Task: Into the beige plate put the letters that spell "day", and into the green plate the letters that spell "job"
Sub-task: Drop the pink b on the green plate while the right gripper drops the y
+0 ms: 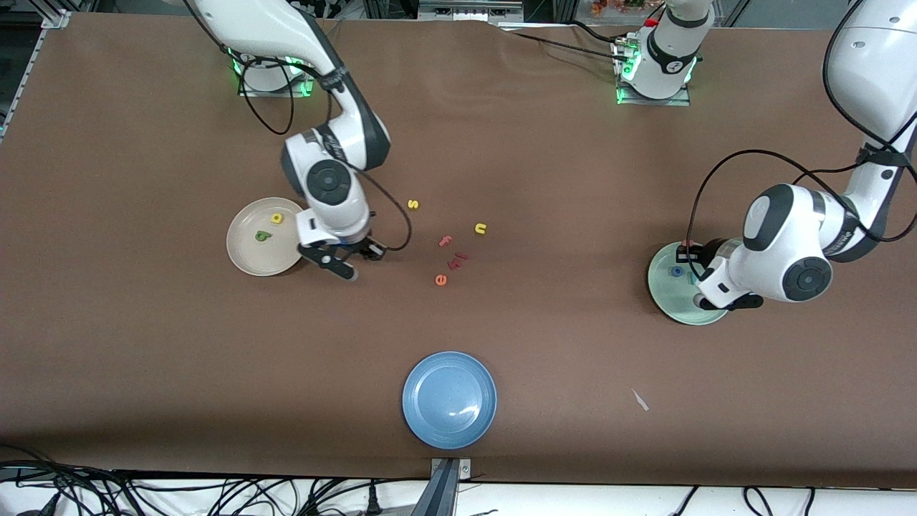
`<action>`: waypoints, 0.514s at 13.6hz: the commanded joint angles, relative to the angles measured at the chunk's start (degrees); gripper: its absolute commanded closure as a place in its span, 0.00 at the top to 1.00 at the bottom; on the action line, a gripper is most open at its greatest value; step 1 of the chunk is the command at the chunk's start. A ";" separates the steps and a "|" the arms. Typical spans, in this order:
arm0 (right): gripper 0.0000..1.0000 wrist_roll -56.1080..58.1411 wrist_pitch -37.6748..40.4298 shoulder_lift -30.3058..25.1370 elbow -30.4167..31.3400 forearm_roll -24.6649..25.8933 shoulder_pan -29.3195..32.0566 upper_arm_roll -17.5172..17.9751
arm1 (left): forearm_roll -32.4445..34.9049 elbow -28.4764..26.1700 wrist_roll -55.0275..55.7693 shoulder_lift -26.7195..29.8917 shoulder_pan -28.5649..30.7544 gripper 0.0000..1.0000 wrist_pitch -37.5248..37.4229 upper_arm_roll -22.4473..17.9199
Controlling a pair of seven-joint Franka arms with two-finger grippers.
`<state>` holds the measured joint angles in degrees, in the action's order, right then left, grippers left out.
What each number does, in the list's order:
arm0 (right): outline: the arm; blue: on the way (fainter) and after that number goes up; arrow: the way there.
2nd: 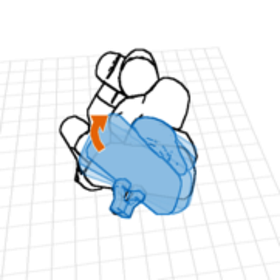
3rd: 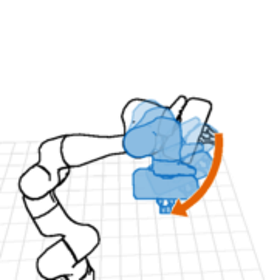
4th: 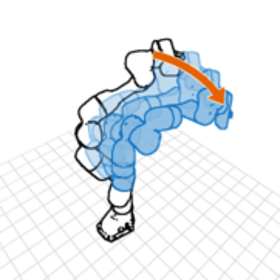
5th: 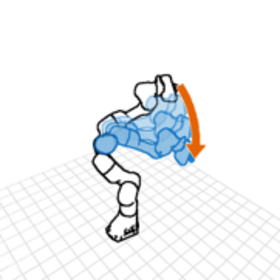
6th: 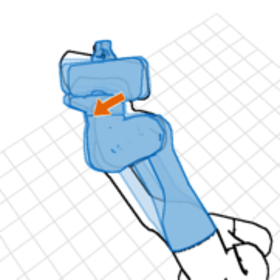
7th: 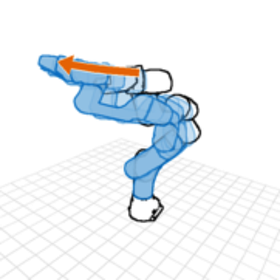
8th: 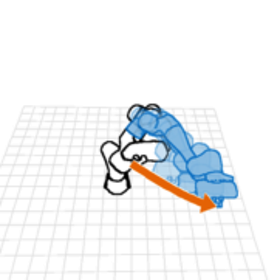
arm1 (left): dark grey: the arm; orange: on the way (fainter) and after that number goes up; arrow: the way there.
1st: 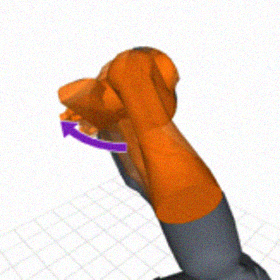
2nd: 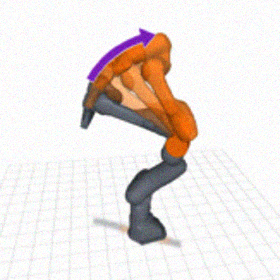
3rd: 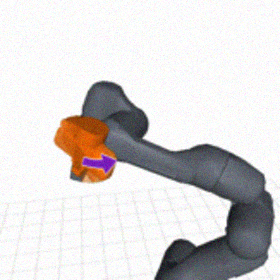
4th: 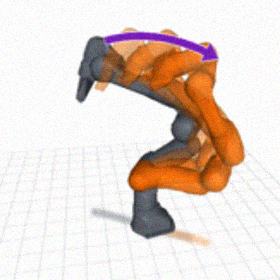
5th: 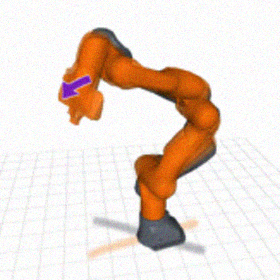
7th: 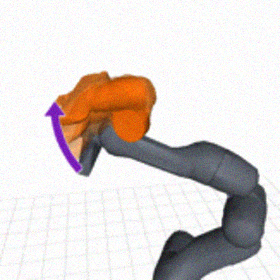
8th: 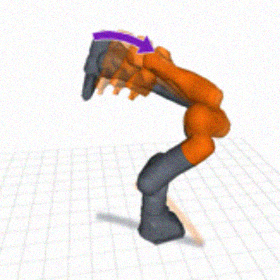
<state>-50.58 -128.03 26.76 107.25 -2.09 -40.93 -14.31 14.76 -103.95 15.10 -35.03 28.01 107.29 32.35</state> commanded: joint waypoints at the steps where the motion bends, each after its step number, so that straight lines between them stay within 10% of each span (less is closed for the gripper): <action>1: 0.00 11.61 5.06 -5.48 3.91 0.51 -0.47 -5.36 | 1.59 -3.37 -0.95 1.10 1.08 0.01 3.18 0.96; 4: 0.00 21.12 3.41 -7.51 10.06 -0.20 -0.29 -10.29 | 1.59 -3.37 -1.04 0.31 1.17 0.17 6.17 0.87; 7: 0.01 23.69 -6.31 -6.81 17.52 -0.20 -0.21 -10.92 | 1.59 -2.93 -1.13 0.40 1.25 0.74 6.17 0.96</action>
<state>-28.36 -128.06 21.11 118.79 -2.14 -40.56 -25.24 14.76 -106.61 14.91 -35.04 28.28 112.94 32.41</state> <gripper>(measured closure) 0.744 0.608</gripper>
